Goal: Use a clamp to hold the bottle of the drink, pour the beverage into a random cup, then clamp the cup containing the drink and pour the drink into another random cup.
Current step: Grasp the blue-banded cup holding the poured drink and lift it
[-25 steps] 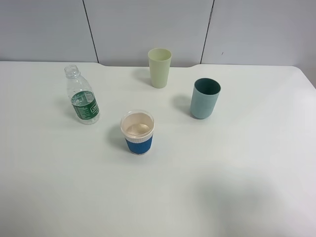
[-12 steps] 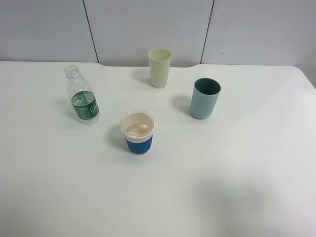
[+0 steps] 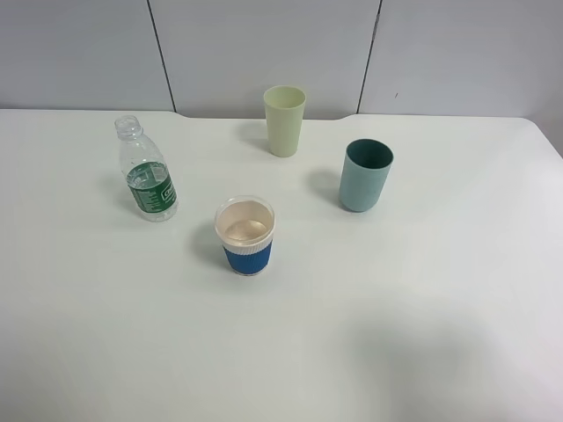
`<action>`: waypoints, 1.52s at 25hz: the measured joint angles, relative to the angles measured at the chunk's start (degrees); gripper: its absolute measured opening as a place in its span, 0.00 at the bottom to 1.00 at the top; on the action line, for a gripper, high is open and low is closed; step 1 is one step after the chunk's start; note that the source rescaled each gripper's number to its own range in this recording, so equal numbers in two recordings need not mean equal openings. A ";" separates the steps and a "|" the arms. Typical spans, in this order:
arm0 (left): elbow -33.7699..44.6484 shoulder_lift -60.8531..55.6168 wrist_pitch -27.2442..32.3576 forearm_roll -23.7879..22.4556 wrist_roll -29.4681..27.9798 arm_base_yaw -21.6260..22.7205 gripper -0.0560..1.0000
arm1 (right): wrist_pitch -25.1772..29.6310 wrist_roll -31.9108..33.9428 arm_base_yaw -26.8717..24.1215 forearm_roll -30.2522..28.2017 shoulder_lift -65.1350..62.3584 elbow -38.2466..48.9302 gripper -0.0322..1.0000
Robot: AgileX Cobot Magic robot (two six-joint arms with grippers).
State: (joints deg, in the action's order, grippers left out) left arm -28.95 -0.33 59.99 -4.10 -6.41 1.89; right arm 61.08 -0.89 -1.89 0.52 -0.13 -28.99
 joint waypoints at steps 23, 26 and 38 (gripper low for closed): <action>0.00 0.00 0.00 0.00 0.00 0.00 1.00 | 0.00 0.00 0.00 0.00 0.00 0.00 1.00; 0.00 0.00 0.00 0.00 0.00 0.00 1.00 | -0.06 0.00 0.00 0.70 0.00 0.00 1.00; 0.00 0.00 0.00 0.00 0.00 0.00 1.00 | -16.18 -2.38 0.00 3.33 13.64 -4.20 1.00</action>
State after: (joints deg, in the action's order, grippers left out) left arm -28.95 -0.33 59.99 -4.10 -6.41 1.89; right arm 44.89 -3.26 -1.89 3.86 13.51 -33.18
